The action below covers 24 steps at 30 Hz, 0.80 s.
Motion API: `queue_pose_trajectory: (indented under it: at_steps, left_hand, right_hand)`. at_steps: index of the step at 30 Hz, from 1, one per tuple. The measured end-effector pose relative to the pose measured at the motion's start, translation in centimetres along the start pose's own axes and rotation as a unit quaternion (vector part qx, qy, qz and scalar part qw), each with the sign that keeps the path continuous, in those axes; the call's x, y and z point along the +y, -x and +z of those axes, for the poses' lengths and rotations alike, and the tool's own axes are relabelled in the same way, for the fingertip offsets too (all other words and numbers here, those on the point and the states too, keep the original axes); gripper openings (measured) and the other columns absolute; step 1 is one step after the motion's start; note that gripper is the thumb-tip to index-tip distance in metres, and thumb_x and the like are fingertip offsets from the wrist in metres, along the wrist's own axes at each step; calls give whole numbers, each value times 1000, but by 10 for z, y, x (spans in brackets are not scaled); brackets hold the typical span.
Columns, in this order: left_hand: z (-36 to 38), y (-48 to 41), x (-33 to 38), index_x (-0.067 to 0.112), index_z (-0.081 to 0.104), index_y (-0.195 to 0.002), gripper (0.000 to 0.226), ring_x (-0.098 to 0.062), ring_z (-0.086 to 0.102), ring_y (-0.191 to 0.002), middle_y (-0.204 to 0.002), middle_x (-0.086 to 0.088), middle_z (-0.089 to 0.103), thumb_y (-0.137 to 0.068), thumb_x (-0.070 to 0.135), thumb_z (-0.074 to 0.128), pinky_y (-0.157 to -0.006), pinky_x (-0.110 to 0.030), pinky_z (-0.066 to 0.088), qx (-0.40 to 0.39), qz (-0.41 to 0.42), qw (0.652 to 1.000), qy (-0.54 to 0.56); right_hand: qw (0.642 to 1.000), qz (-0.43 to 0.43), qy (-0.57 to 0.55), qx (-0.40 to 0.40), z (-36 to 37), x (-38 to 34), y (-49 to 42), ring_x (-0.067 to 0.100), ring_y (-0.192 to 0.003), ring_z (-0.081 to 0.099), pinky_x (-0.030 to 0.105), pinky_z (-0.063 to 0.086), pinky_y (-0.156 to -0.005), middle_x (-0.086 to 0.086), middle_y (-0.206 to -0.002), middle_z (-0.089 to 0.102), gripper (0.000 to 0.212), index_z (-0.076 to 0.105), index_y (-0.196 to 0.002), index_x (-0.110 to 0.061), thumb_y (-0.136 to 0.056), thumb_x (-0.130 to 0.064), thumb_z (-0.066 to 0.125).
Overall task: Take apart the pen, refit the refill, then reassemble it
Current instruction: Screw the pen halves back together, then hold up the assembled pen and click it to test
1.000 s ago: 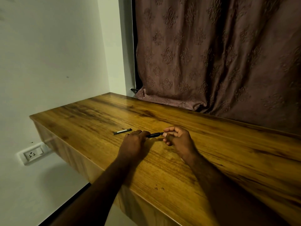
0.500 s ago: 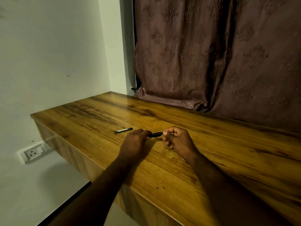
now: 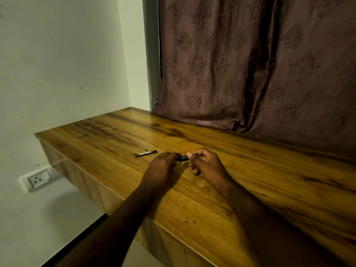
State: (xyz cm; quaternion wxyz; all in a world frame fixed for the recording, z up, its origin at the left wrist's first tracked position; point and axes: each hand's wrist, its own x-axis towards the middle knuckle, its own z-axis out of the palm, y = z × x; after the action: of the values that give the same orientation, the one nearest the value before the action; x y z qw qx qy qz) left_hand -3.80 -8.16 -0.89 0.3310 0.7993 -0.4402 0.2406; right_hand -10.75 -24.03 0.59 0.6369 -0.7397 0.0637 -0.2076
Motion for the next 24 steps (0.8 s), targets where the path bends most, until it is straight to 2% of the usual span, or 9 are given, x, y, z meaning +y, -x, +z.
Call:
queue_pose_trajectory:
  at_steps: [4, 8, 11, 13, 17, 18, 20, 22, 24]
  left_hand:
    - [-2, 0, 1, 15, 66, -105, 40, -20, 61, -84, -94, -5, 68, -89, 46, 47, -70, -31, 47, 7, -22, 999, 30]
    - [0, -2, -3, 17, 69, -92, 32, -16, 61, -69, -80, -2, 68, -92, 42, 51, -58, -29, 44, -4, -45, 997, 60]
    - [4, -1, -6, 21, 73, -86, 27, -12, 63, -61, -74, 1, 70, -92, 40, 54, -53, -27, 46, -36, -75, 990, 113]
    - [5, 1, -11, 19, 73, -86, 23, -14, 62, -54, -69, -1, 70, -91, 36, 58, -49, -27, 46, -43, -145, 965, 214]
    - [12, 9, 1, 15, 72, -82, 23, -16, 54, -53, -62, -4, 64, -84, 35, 62, -52, -29, 41, -36, -272, 875, 399]
    - [15, 11, 9, 14, 71, -80, 22, -15, 53, -52, -60, -3, 63, -84, 34, 60, -53, -29, 40, -38, -284, 863, 415]
    - [18, 15, 22, 17, 68, -77, 21, -13, 54, -49, -56, 4, 61, -86, 32, 57, -50, -28, 41, -43, -289, 866, 405]
    - [17, 16, 26, 17, 67, -76, 22, -13, 55, -51, -57, 3, 61, -87, 31, 55, -51, -28, 42, -41, -297, 870, 391]
    - [15, 15, 27, 15, 66, -76, 22, -14, 51, -52, -58, 1, 58, -87, 29, 55, -53, -28, 38, -41, -304, 857, 415]
  right_hand:
    - [1000, 5, -4, -9, -1, 1, 0, 9, -45, 53, 19, 35, -38, 6, -70, 67, 13, 62, -93, -3, -89, -14, 66]
    - [992, 23, -114, 54, -10, 1, -5, 15, -55, 60, 24, 39, -44, 12, -77, 68, 10, 58, -85, -8, -93, -15, 60]
    - [984, 16, -163, 74, -10, -1, -5, 18, -65, 69, 28, 46, -54, 8, -72, 69, 12, 55, -85, -11, -96, -16, 54]
    - [976, 12, -199, 85, -9, -4, -6, 23, -72, 72, 31, 47, -58, 6, -72, 69, 10, 53, -89, -12, -98, -17, 51]
    - [974, -4, -203, 100, -4, -9, -10, 28, -77, 71, 36, 50, -62, 17, -89, 67, 4, 49, -102, -12, -98, -14, 49]
    - [976, -10, -188, 111, -2, -10, -9, 29, -78, 70, 37, 53, -64, 20, -95, 67, 11, 46, -107, -11, -97, -11, 51]
    - [980, -30, -153, 126, 2, -11, -7, 25, -78, 71, 39, 57, -68, 22, -99, 69, 28, 40, -119, -12, -95, -7, 54]
    - [985, -46, -108, 129, 1, -11, -3, 18, -71, 71, 33, 58, -64, 17, -100, 70, 52, 30, -137, -16, -93, -6, 57]
    - [987, -53, -76, 130, -3, -12, 2, 16, -64, 71, 28, 56, -59, 18, -108, 67, 71, 20, -147, -29, -92, -6, 59]
